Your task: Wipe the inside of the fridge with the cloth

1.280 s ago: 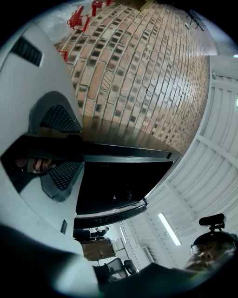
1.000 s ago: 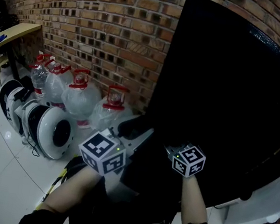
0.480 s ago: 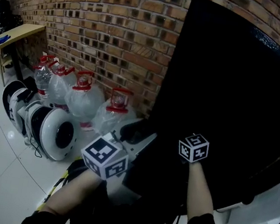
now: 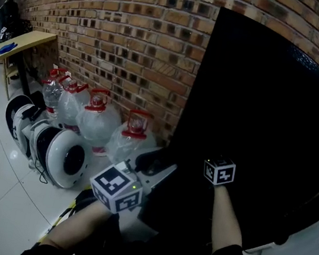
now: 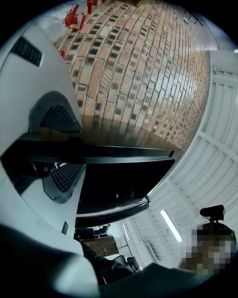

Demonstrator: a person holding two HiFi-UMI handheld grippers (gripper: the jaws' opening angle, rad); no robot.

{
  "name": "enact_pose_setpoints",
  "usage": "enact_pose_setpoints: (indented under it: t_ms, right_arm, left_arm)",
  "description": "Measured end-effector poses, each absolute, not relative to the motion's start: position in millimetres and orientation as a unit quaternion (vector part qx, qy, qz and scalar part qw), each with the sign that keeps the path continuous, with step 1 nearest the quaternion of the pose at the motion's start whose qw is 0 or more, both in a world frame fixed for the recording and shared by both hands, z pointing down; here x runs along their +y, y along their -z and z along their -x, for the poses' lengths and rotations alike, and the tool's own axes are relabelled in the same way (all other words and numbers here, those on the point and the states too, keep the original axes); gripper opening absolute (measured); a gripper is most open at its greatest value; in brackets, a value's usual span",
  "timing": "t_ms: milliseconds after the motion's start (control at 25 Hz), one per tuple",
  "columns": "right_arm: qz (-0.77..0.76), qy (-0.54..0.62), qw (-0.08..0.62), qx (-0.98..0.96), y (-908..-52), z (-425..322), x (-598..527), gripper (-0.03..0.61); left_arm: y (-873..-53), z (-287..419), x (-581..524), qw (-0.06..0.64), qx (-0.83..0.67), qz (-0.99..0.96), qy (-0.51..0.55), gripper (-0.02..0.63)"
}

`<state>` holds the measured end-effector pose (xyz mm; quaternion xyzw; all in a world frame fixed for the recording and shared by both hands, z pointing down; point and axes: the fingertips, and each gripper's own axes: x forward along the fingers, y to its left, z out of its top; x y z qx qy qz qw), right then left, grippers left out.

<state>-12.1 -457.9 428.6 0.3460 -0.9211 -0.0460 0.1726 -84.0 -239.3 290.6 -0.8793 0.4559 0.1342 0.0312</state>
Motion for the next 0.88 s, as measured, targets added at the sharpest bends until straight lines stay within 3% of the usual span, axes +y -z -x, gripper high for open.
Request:
enact_pose_setpoints:
  t_ms: [600,880]
  right_arm:
    - [-0.431,0.046,0.193,-0.880,-420,5,-499,0.080]
    - [-0.456,0.080,0.141,-0.875,-344,-18,-485,0.080]
  left_arm:
    - [-295,78,-247,0.037,0.464,0.877,-0.119,0.206]
    - [-298,83,-243,0.044,0.456,0.883,-0.106,0.201]
